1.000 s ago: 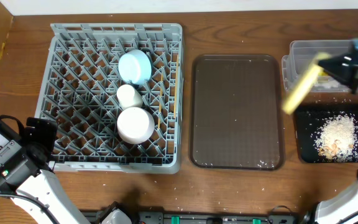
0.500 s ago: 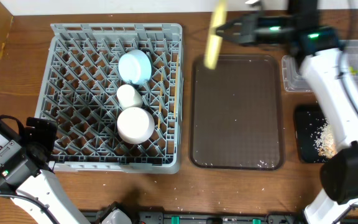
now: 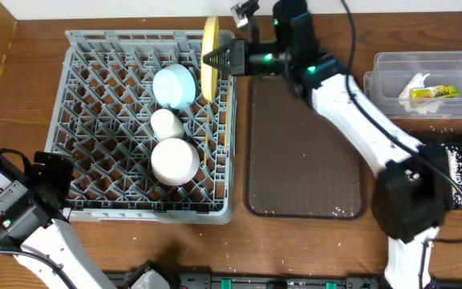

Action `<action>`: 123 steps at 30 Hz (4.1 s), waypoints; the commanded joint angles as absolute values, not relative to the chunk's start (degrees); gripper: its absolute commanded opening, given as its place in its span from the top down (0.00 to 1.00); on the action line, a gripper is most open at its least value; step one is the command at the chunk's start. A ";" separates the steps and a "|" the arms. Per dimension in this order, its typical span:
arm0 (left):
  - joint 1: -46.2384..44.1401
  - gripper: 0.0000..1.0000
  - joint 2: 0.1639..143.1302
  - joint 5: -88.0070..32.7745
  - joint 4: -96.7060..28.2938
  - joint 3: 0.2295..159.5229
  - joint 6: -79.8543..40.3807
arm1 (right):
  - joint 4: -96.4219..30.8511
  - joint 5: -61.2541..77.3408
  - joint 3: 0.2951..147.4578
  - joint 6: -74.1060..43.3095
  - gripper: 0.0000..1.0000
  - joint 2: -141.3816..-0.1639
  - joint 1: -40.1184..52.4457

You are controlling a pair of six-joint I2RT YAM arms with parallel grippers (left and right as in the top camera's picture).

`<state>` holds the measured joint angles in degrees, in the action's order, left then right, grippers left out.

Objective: Sort waste into correct bins and load items into the dishwasher

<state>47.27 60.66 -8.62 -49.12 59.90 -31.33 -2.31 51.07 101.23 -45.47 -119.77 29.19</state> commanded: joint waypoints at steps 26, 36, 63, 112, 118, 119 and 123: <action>47.62 0.00 60.62 -8.45 -49.25 61.19 -31.40 | -56.86 13.72 104.68 -10.15 0.11 -94.08 18.06; 47.62 0.00 60.60 -8.45 -49.25 61.19 -31.40 | -70.15 2.79 97.19 -10.24 0.11 -82.32 17.04; 47.62 0.00 60.62 -8.45 -49.25 61.19 -31.40 | -59.37 -1.19 53.65 -21.34 0.01 -62.96 17.43; 47.62 0.00 60.62 -8.45 -49.25 61.21 -31.40 | -4.16 -1.06 0.30 -4.95 0.01 -0.30 5.06; 47.62 0.00 60.62 -8.45 -49.25 61.21 -31.40 | -4.25 -1.02 0.30 0.51 0.01 -0.30 2.07; 47.62 0.00 60.62 -8.45 -49.25 61.19 -31.40 | -4.25 -0.97 0.30 0.49 0.01 -0.30 1.39; 47.62 0.00 60.62 -8.45 -49.25 61.21 -31.40 | -4.21 -0.99 0.30 0.49 0.01 -0.32 0.49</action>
